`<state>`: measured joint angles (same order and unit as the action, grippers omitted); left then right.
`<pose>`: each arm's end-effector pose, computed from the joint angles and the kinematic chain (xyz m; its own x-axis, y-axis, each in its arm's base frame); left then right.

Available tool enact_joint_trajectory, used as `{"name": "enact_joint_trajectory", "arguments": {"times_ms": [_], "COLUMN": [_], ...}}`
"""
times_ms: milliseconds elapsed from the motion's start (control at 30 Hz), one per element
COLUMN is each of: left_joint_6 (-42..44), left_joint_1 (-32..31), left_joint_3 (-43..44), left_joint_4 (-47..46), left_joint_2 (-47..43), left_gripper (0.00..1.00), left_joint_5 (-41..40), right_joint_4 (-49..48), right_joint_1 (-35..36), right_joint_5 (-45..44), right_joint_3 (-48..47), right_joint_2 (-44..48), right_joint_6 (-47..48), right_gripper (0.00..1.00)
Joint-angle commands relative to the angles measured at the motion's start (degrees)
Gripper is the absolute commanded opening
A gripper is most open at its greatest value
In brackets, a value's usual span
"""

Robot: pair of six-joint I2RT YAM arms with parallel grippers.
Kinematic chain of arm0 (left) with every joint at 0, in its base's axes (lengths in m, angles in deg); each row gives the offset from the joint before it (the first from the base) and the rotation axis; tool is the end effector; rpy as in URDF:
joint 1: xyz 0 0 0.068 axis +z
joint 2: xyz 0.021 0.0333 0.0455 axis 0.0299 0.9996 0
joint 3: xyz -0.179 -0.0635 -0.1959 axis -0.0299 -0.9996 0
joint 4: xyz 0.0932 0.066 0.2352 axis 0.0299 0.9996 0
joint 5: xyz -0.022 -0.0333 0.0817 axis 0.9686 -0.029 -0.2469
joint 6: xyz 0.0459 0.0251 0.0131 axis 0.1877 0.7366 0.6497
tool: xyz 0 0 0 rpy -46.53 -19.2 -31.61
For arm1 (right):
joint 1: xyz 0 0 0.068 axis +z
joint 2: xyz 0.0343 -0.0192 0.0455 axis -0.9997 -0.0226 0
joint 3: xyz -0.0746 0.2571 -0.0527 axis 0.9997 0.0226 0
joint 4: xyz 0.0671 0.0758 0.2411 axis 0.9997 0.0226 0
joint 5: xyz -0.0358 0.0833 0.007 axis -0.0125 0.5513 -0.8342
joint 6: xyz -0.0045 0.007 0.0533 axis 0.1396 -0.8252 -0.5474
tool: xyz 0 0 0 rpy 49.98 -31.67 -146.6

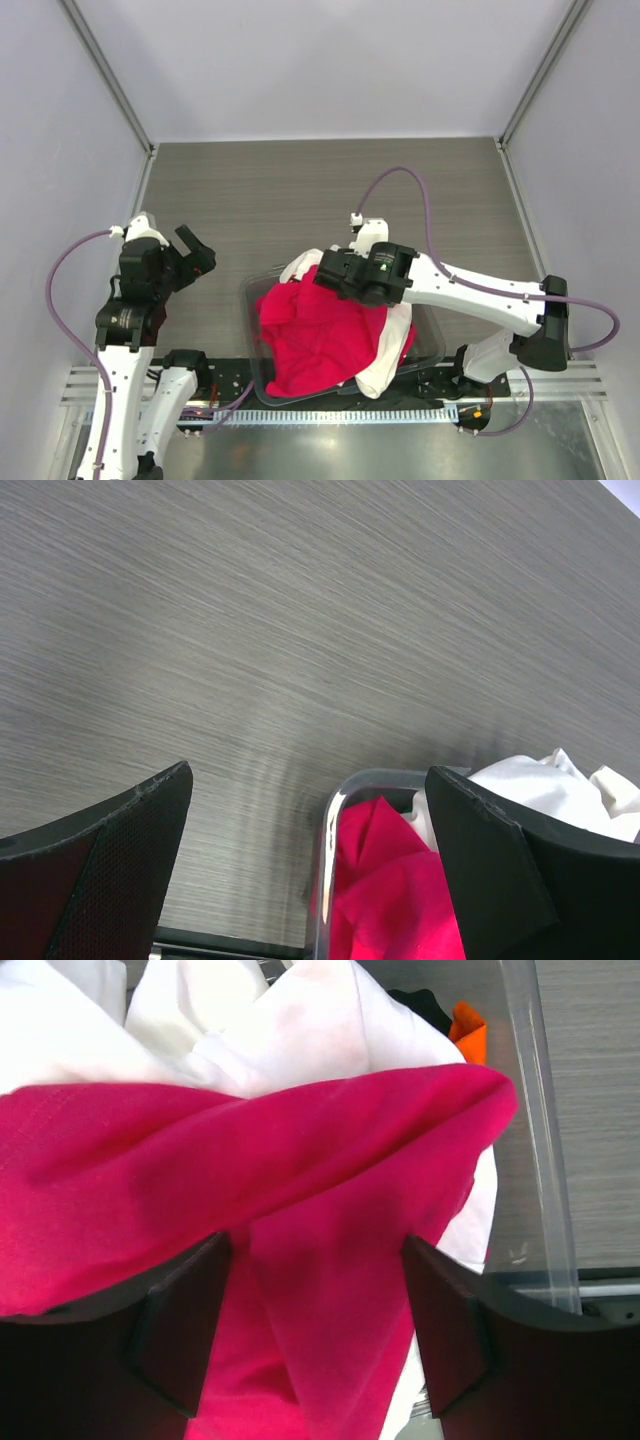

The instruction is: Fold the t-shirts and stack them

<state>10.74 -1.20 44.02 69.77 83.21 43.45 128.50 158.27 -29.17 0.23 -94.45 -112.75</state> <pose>0.1154 -0.0031 0.3308 -0.4470 -0.5333 -0.7182 -0.3167 0.8452 -0.4305 0.1096 0.2340 0.3299 -0.7862 0.0064 -0.6179 0.0243 0.9995 -0.0205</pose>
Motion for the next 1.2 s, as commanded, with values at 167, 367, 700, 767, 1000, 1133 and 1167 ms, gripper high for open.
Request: {"name": "enact_joint_trajectory", "arguments": {"times_ms": [167,367,700,767,1000,1133,1167], "left_joint_6": [1.0,1.1,3.3,3.3,4.6,5.9,6.7], "left_joint_1": [0.0,0.0,0.0,-0.1,-12.7,-21.2,-21.3], "left_joint_3": [-0.1,-0.1,1.2,2.0,8.3,16.6,17.6], "left_joint_4": [-0.7,-0.8,-6.4,-8.2,-12.7,-12.6,-12.5], "left_joint_2": [-0.3,1.0,7.0,9.3,26.3,39.3,41.3], "left_gripper": [1.0,1.0,1.0,0.98,0.96,0.96,0.96], "left_joint_5": [-0.9,-1.1,10.5,16.0,12.7,8.0,8.7], "right_joint_4": [-1.9,6.3,-38.4,-39.5,-76.2,-152.5,-152.5], "right_joint_1": [-2.5,-4.6,-4.7,-4.6,0.0,4.5,6.4], "right_joint_5": [-4.0,-19.6,-46.2,-55.7,-68.4,-71.2,-71.4], "right_joint_3": [-6.0,-50.1,-36.4,-33.8,-14.4,4.3,5.8], "right_joint_2": [-1.5,-6.1,22.8,21.8,20.6,20.6,20.8], "right_joint_6": [4.5,20.6,61.2,72.0,104.2,160.0,159.5], "right_gripper": [0.01,0.01,0.01,0.01,0.01,0.01,0.01]}}
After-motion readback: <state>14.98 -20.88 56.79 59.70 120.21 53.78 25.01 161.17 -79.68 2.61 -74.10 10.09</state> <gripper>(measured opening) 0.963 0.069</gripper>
